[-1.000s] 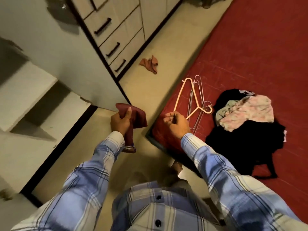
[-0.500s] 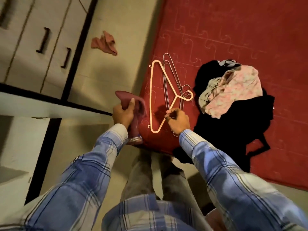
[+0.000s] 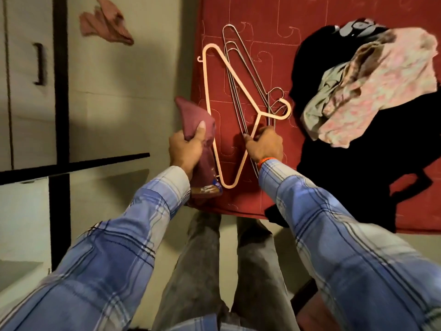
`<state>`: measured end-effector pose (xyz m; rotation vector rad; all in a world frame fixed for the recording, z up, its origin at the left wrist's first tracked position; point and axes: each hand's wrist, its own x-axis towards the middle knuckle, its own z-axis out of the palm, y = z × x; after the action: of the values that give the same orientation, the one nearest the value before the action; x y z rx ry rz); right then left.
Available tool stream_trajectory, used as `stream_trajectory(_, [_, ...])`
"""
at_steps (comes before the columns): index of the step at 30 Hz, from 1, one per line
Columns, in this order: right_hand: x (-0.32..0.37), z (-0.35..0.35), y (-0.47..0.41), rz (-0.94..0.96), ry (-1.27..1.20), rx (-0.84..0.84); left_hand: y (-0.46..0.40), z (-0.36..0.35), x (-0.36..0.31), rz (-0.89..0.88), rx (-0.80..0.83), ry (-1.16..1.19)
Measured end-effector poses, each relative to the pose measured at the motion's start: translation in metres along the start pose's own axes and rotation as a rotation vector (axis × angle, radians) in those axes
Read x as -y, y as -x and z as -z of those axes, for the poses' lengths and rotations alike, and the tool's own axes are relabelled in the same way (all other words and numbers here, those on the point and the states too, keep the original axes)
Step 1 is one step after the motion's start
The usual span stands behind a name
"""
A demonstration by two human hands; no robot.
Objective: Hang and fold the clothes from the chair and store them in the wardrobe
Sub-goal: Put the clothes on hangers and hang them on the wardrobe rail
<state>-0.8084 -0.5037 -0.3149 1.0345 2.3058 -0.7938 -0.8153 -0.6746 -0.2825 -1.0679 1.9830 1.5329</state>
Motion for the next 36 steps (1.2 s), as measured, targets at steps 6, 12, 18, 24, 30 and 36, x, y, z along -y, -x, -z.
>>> stream_trajectory(6, [-0.001, -0.006, -0.013, -0.085, -0.143, -0.016, -0.003, -0.002, 0.004, -0.006, 0.025, 0.013])
stream_trajectory(12, [-0.011, -0.003, 0.001, -0.104, -0.630, 0.046, -0.002, -0.005, 0.002, 0.009, 0.028, 0.040])
stream_trajectory(18, [-0.014, 0.005, 0.014, 0.001, -0.941, 0.118, 0.000, -0.008, 0.005, 0.001, 0.017, 0.041])
stream_trajectory(24, [-0.010, 0.011, 0.011, 0.005, -1.105, 0.092, 0.001, -0.012, 0.005, 0.004, 0.001, 0.060])
stream_trajectory(30, [-0.004, 0.020, 0.003, 0.037, -0.999, 0.118, 0.005, -0.017, 0.007, 0.007, -0.025, 0.109])
stream_trajectory(36, [-0.001, 0.027, 0.003, 0.081, -0.994, 0.195, 0.013, -0.021, 0.007, -0.005, -0.050, 0.175])
